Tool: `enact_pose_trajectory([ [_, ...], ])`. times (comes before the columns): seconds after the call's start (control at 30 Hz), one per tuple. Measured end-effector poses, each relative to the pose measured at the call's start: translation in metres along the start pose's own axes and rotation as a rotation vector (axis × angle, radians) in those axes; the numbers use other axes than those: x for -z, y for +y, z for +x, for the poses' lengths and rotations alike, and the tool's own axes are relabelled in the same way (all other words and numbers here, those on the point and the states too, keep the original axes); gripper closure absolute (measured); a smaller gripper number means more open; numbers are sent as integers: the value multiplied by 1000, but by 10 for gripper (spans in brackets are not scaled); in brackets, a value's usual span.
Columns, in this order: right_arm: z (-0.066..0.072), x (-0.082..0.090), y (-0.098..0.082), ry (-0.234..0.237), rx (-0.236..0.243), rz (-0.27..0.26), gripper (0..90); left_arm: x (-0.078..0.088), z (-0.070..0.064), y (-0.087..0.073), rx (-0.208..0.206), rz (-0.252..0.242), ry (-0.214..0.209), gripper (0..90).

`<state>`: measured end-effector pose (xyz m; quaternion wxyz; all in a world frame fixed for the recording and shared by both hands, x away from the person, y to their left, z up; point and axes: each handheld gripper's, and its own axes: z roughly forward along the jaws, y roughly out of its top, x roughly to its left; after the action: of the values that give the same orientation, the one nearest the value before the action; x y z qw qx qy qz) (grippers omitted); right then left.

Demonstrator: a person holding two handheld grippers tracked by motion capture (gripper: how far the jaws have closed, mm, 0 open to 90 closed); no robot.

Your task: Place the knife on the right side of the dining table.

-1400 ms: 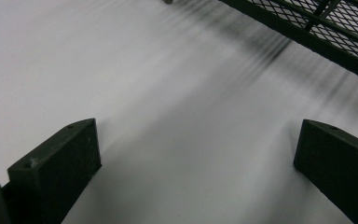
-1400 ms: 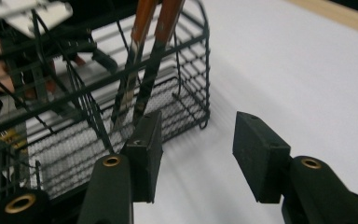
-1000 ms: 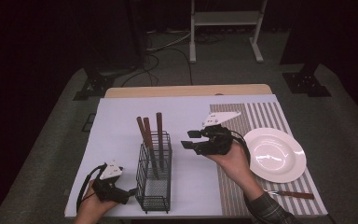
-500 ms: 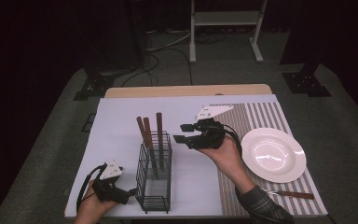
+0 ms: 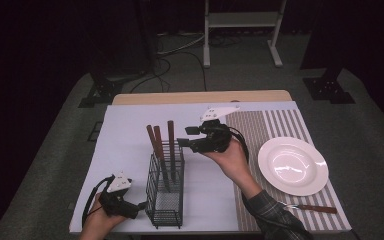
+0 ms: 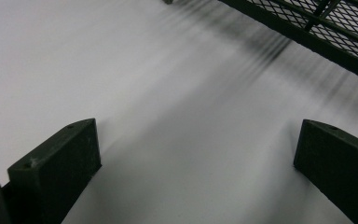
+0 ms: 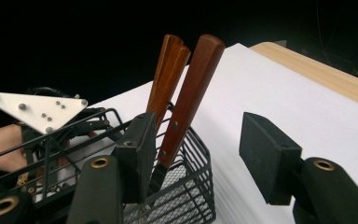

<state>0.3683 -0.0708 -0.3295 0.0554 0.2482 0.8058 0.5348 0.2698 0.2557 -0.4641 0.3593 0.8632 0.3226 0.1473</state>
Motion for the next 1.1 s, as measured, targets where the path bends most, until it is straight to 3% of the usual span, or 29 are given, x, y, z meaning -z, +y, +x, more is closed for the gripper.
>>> enact_pose_trajectory([
  [0.3, -11, -17, 11, 27, -24, -31, 458, 0, 0, 0, -2, 5, -1, 0],
  [1.1, -17, -42, 26, 115, -56, -62, 562, 0, 0, 0, 0, 2, -1, 0],
])
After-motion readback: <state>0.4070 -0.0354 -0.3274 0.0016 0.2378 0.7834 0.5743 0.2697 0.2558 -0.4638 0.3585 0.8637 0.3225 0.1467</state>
